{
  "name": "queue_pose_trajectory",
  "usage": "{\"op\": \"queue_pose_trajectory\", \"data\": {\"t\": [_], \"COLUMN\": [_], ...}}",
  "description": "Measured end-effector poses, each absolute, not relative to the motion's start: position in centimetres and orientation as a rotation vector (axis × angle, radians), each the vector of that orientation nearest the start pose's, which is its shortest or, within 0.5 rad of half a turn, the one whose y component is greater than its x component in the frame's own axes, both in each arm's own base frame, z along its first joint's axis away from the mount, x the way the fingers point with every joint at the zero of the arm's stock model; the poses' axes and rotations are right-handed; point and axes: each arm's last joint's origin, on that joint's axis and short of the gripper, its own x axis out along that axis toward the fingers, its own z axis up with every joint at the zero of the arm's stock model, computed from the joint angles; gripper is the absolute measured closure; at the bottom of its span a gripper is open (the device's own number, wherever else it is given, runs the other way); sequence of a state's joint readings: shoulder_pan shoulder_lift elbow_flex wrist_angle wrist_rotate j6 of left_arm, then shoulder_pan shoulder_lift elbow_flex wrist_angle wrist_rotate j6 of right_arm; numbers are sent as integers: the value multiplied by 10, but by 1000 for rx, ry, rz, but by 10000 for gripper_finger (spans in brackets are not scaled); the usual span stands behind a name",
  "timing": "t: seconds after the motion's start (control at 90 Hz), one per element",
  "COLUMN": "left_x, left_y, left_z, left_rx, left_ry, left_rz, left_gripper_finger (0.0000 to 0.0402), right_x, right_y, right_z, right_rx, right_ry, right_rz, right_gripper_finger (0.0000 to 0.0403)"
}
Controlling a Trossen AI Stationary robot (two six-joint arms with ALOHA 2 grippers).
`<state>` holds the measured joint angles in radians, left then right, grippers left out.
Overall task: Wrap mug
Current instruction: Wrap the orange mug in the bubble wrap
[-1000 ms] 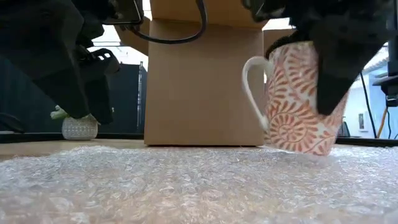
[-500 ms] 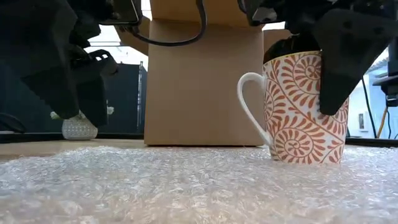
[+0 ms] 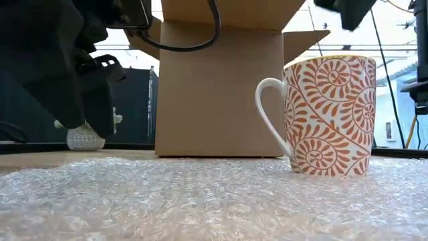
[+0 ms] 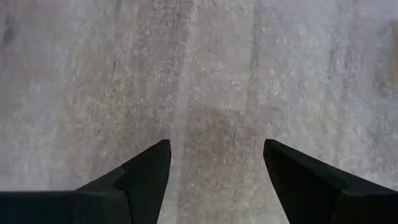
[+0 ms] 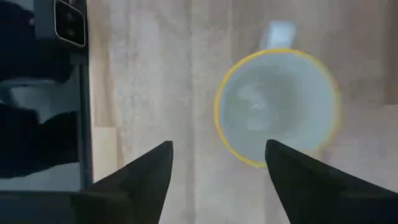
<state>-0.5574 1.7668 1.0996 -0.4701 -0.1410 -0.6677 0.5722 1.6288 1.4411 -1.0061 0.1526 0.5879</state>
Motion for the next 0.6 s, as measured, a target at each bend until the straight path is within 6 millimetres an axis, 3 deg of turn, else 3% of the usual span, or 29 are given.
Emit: {"op": "queue_pose_trajectory", "data": {"t": [0.167,0.433,0.6], "left_x": [286,279,278], "left_y": [-182,-185,-184], "left_z": [169,168,167], "left_rx": [-200,-160,-145], "left_ry": [1160,1188,1203], "left_rz": [18,26,35], "left_gripper_finger": [155,155,155], "right_x": [245,210,200], "right_y": [173,178,180], "right_z": [281,221,198], "right_rx": [106,247,316], "right_ry": [1141,1137,1130], "right_rz": [-54,-124,-152], "right_gripper_finger": [165,167,167]}}
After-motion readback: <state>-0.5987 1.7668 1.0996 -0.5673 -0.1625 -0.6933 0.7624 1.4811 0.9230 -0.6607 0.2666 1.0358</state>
